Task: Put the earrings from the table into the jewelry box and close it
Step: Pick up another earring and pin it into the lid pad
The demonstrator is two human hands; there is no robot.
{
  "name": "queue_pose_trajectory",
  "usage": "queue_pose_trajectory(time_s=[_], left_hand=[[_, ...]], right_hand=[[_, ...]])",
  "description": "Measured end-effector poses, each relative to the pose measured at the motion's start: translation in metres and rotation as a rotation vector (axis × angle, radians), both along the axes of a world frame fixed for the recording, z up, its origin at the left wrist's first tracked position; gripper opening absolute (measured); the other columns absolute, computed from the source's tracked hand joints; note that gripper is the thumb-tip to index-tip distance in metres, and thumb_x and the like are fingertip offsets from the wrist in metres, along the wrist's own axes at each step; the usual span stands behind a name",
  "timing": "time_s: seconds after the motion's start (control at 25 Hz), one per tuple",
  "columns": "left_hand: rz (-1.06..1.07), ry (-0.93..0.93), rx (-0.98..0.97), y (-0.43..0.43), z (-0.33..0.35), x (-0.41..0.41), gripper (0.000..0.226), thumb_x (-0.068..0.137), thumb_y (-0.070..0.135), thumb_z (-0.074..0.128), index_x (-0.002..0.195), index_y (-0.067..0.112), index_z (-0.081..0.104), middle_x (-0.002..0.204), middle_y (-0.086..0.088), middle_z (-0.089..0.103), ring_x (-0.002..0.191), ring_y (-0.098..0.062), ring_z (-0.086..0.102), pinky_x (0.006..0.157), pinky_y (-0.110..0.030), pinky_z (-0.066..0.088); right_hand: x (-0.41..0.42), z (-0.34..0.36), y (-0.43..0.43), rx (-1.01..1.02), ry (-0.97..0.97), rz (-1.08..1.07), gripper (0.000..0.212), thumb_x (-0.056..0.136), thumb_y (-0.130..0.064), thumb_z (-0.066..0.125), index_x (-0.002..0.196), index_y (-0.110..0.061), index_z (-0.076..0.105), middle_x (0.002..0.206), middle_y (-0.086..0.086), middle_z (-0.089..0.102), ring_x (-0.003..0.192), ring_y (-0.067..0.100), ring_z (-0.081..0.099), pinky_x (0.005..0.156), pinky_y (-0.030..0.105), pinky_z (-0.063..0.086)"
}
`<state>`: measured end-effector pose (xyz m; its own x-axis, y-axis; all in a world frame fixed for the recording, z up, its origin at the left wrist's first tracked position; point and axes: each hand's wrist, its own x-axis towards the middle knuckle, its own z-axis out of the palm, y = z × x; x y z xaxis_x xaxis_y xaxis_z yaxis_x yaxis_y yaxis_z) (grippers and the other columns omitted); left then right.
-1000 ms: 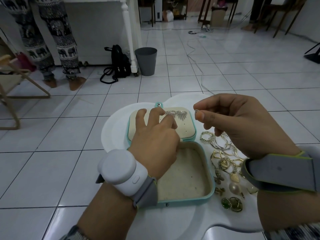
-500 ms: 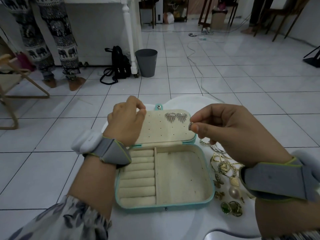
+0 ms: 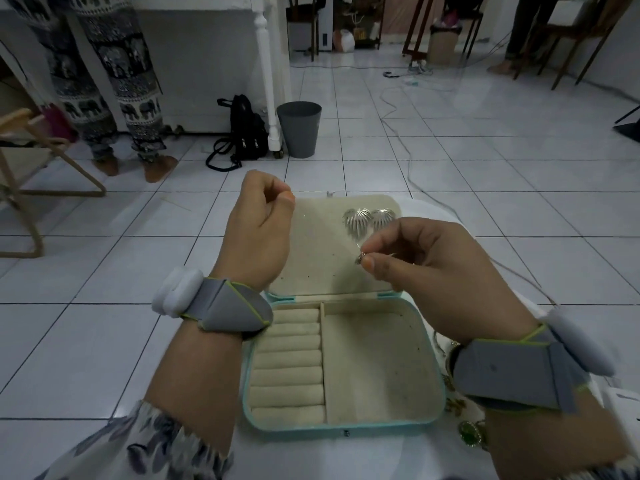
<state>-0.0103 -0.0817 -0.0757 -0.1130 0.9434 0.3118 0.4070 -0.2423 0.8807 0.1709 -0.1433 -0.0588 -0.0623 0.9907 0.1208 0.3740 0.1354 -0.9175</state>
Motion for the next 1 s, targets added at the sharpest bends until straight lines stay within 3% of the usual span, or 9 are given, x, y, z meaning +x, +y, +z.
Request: queue_pose_trajectory(time_s=[0.2, 0.48, 0.76, 1.0], left_hand=[[0.017, -0.210, 0.115, -0.018, 0.009, 0.010, 0.003, 0.089, 0.019, 0.046, 0.088, 0.019, 0.047, 0.073, 0.003, 0.050, 0.061, -0.009, 0.044, 0.057, -0.029, 0.041], [-0.012, -0.260, 0.149, -0.029, 0.011, 0.010, 0.003, 0.083, 0.020, 0.045, 0.081, 0.021, 0.047, 0.070, -0.001, 0.049, 0.061, -0.016, 0.043, 0.056, -0.037, 0.040], [-0.004, -0.265, 0.138, -0.031, 0.012, 0.009, 0.004, 0.083, 0.021, 0.045, 0.080, 0.023, 0.047, 0.068, 0.002, 0.050, 0.061, -0.015, 0.045, 0.057, -0.038, 0.042], [-0.009, -0.271, 0.129, -0.033, 0.014, 0.011, 0.005, 0.082, 0.020, 0.044, 0.079, 0.022, 0.047, 0.069, 0.001, 0.051, 0.061, -0.016, 0.045, 0.056, -0.037, 0.042]], right_hand=[[-0.025, -0.004, 0.003, 0.136, 0.033, -0.068, 0.010, 0.076, -0.014, 0.074, 0.074, -0.021, 0.067, 0.068, -0.005, 0.069, 0.063, 0.009, 0.064, 0.068, 0.032, 0.056], [-0.037, -0.005, 0.004, 0.217, 0.030, -0.263, 0.020, 0.072, -0.027, 0.074, 0.070, -0.023, 0.054, 0.072, -0.004, 0.071, 0.060, 0.016, 0.063, 0.065, 0.046, 0.055], [-0.038, -0.002, 0.000, 0.170, -0.012, -0.309, 0.023, 0.069, -0.033, 0.073, 0.066, -0.028, 0.051, 0.073, -0.010, 0.072, 0.057, 0.019, 0.062, 0.063, 0.047, 0.055], [-0.044, 0.003, -0.002, 0.192, -0.106, -0.452, 0.027, 0.067, -0.040, 0.074, 0.066, -0.024, 0.053, 0.066, -0.011, 0.069, 0.068, 0.019, 0.064, 0.066, 0.043, 0.054]])
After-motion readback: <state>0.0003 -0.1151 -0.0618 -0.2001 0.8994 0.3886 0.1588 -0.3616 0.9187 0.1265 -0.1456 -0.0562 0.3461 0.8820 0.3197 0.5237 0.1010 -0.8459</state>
